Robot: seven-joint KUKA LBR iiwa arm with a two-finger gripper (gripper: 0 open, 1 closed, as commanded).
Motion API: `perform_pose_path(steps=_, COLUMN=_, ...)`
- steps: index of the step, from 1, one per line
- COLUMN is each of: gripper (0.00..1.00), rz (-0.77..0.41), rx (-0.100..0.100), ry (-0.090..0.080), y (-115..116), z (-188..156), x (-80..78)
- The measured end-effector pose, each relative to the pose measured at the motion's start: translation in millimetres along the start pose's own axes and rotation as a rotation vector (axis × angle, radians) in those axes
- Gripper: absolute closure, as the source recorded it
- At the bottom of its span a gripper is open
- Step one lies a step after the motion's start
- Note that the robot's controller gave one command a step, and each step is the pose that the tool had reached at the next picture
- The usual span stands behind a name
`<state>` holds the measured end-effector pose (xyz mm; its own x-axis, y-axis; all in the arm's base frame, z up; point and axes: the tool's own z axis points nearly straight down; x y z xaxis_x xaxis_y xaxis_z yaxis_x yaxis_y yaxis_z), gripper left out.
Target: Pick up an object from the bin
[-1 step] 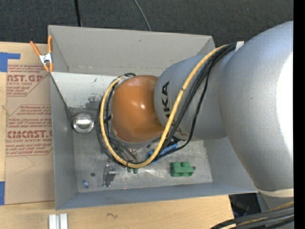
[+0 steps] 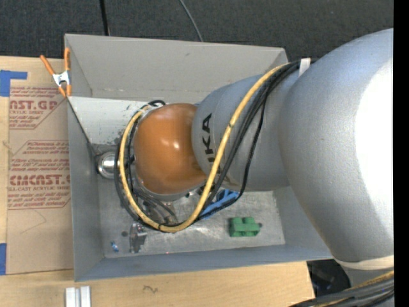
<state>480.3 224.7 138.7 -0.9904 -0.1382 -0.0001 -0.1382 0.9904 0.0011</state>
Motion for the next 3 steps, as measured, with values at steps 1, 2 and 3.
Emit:
perform_pose_path(steps=1, gripper=0.00, rz=0.487, rx=0.003, ry=0.003, y=-46.1, z=61.8, x=0.7)
perform_pose_path(steps=2, gripper=0.00, rz=0.409, rx=-0.004, ry=-0.003, y=-104.4, z=66.1, x=-13.0)
perform_pose_path(steps=3, gripper=0.00, rz=0.286, rx=0.002, ry=-0.001, y=-160.2, z=45.8, x=-21.4)
